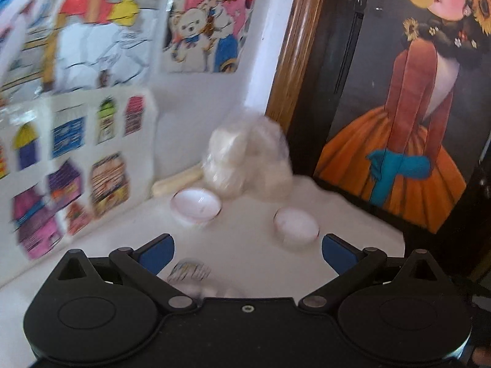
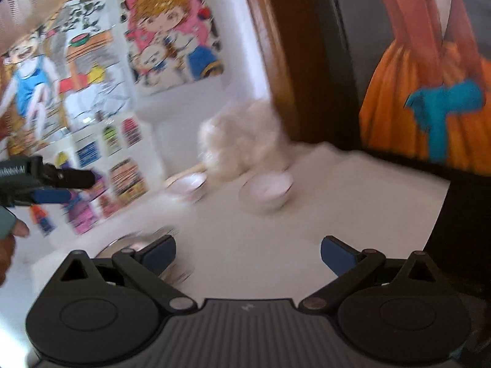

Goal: Organize plates and bowls
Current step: 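Open both tools to release the steel bowl on the table, then reach both tools to the red-rimmed white bowl and close on its rim, then lift the white bowl with both tools and carry it over the steel bowl, then lower the held white bowl into the steel bowl with both tools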

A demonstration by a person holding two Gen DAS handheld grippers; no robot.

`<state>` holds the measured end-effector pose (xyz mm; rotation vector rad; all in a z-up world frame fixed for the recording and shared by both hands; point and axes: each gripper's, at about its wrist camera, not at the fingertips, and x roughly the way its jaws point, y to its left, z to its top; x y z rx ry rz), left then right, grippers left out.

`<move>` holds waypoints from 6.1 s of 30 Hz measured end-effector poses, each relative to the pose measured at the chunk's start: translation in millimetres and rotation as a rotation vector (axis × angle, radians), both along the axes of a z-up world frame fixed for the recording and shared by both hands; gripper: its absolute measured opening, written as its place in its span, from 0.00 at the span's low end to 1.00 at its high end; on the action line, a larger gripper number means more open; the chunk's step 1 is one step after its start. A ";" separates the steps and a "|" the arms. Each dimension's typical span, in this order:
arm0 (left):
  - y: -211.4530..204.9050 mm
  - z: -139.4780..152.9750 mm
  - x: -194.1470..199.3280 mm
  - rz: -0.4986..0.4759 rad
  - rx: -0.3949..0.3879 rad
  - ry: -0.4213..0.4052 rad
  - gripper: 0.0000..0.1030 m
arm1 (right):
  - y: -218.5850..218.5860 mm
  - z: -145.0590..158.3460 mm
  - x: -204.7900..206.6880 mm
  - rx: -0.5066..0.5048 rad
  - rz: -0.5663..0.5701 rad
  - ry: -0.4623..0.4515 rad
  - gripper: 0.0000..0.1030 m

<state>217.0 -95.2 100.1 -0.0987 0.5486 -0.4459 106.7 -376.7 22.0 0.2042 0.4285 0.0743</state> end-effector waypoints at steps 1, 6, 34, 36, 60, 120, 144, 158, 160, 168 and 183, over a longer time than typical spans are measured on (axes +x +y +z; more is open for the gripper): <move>-10.9 -1.3 12.7 0.002 -0.008 0.012 0.99 | -6.0 1.7 9.3 -0.010 -0.005 -0.012 1.00; -65.5 -27.4 81.8 0.022 0.030 0.124 0.99 | -32.3 -5.9 71.4 -0.006 -0.049 -0.043 1.00; -138.2 -112.7 181.2 -0.026 0.009 0.348 0.36 | -45.9 -81.8 195.1 0.161 -0.008 0.142 0.50; -137.9 -114.4 182.4 -0.034 0.003 0.357 0.27 | -44.0 -81.9 195.5 0.169 -0.002 0.140 0.43; -62.3 -63.9 109.4 -0.041 -0.182 0.334 0.13 | -11.1 -36.1 132.4 0.234 0.077 0.080 0.22; 94.6 -106.4 -120.0 -0.102 -0.236 0.336 0.17 | 93.5 -50.3 -80.0 0.189 0.335 0.148 0.23; 98.6 -107.6 -127.8 -0.095 -0.174 0.397 0.17 | 104.1 -58.7 -88.0 0.167 0.393 0.218 0.23; 95.9 -102.3 -129.9 -0.120 -0.119 0.387 0.19 | 105.6 -56.4 -87.8 0.143 0.389 0.216 0.23; 95.3 -101.4 -130.2 -0.124 -0.119 0.387 0.21 | 105.7 -56.2 -87.9 0.145 0.386 0.214 0.23; 99.4 -95.5 -130.7 -0.126 -0.128 0.369 0.25 | 103.9 -56.1 -88.1 0.149 0.385 0.211 0.23; 101.0 -81.8 -132.7 -0.120 -0.132 0.304 0.50 | 100.0 -52.1 -93.3 0.151 0.368 0.174 0.29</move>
